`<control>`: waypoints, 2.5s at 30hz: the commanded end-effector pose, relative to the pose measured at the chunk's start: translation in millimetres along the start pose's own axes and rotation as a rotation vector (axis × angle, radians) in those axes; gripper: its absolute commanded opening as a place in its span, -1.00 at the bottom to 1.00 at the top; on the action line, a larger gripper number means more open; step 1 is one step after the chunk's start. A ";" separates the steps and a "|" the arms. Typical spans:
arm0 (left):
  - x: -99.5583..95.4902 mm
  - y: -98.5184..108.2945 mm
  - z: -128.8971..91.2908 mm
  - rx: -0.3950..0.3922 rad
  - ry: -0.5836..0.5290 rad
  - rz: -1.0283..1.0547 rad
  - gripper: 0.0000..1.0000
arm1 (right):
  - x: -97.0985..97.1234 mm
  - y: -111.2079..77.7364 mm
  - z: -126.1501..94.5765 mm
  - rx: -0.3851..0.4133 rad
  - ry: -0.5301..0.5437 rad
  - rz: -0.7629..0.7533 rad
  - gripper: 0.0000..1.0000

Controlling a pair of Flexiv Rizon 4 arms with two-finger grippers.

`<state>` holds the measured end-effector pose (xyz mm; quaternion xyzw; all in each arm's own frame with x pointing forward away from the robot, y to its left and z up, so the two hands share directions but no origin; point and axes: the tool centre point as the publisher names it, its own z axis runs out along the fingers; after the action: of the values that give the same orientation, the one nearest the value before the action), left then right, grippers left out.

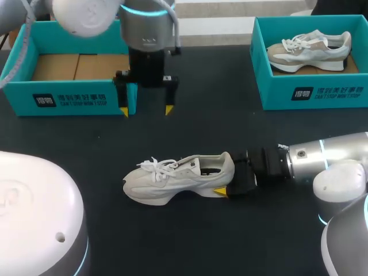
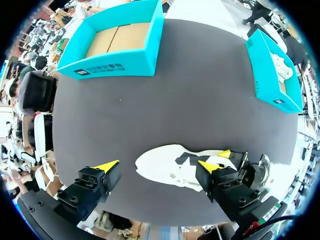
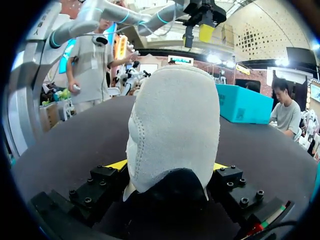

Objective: Take the shoe out of the shoebox, open the shoe tongue, remove and reinsert the insole, then place the shoe into the shoebox

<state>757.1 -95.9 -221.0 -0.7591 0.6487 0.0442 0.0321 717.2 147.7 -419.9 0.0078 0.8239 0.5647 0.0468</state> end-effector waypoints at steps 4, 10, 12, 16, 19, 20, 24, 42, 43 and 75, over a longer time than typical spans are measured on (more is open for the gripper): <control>36.4 44.9 25.1 0.022 -0.009 -0.015 1.00 | -3.0 -4.1 8.4 0.003 -0.001 -0.001 -1.00; 68.1 72.8 48.7 -0.033 -0.007 0.025 1.00 | -3.0 -4.1 8.4 0.003 -0.001 -0.001 -1.00; 75.8 79.1 56.9 -0.022 -0.016 0.032 1.00 | -3.0 -4.1 8.4 0.003 -0.001 -0.001 -1.00; 89.5 86.3 71.9 -0.016 -0.036 0.052 1.00 | -3.0 -4.1 8.4 0.003 -0.001 -0.001 -1.00; 96.6 84.7 78.7 -0.006 -0.041 0.043 1.00 | -3.0 -4.1 8.4 0.003 -0.001 -0.001 -1.00; 98.8 84.1 80.3 -0.010 -0.036 0.043 1.00 | -3.0 -4.1 8.4 0.003 -0.001 -0.001 -1.00; 109.3 78.6 90.6 -0.010 -0.046 0.038 1.00 | -3.0 -4.1 8.4 0.003 -0.001 -0.001 -1.00; 101.6 78.1 128.7 -0.023 -0.193 0.056 1.00 | -3.0 -4.1 8.4 0.003 -0.001 -0.001 -1.00; 98.7 77.5 130.4 -0.025 -0.202 0.055 1.00 | -3.0 -4.1 8.4 0.003 -0.001 -0.001 -1.00; 12.1 94.2 76.4 -0.053 -0.113 -0.012 -1.00 | -3.0 -4.1 8.4 0.003 -0.001 -0.001 -1.00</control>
<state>669.5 -130.8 -302.5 -0.7469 0.6472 0.1357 0.0702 717.3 147.7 -419.9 0.0078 0.8239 0.5647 0.0468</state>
